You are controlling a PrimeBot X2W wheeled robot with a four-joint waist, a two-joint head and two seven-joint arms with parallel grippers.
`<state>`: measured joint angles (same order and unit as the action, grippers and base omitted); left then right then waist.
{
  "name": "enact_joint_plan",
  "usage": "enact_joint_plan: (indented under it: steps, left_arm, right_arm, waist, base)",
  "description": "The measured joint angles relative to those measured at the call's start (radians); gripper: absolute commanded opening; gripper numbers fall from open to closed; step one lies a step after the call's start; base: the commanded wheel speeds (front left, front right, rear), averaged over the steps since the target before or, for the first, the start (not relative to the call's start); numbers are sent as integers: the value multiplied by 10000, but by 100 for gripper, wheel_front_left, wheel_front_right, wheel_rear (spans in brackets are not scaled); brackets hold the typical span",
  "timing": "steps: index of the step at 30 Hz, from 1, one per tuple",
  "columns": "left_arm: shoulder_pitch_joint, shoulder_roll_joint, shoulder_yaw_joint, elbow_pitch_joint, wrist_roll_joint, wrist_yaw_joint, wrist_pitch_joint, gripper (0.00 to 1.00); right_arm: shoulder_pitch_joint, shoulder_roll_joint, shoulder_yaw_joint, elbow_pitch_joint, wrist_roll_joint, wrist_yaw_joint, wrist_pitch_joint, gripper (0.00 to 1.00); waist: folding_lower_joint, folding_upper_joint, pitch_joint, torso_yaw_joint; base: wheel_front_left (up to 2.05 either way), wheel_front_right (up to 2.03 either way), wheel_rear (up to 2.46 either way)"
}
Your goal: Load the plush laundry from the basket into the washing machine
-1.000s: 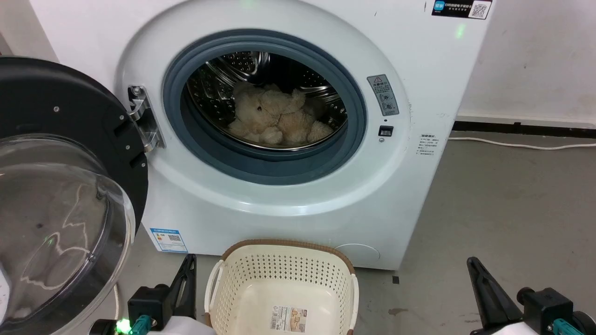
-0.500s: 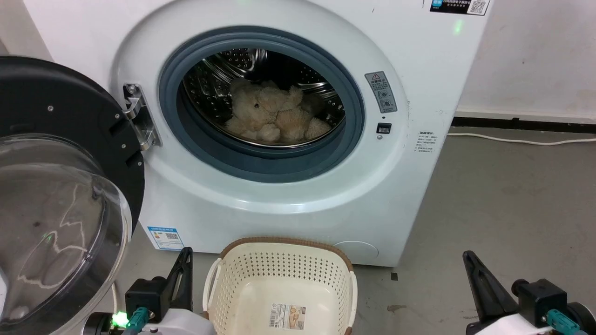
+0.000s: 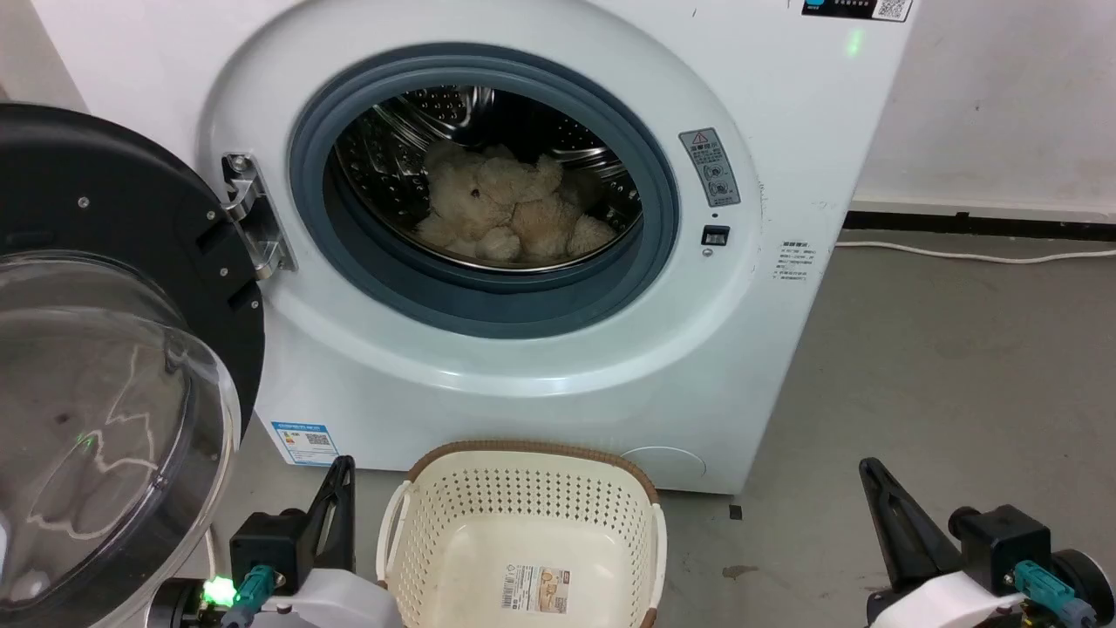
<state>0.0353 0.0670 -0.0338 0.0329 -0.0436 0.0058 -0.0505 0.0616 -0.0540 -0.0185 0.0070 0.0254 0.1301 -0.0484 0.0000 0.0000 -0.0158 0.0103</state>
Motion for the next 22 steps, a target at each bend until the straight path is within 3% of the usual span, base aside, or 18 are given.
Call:
enact_joint_plan:
  steps: [22]
  left_arm:
    - [-197,-150,299,-257,349,-15,502,0]
  right_arm:
    - [-454,0,171,-21,-176,0,477,0]
  waist:
    - [0,0,159,-103]
  base:
    - [0,0,0]
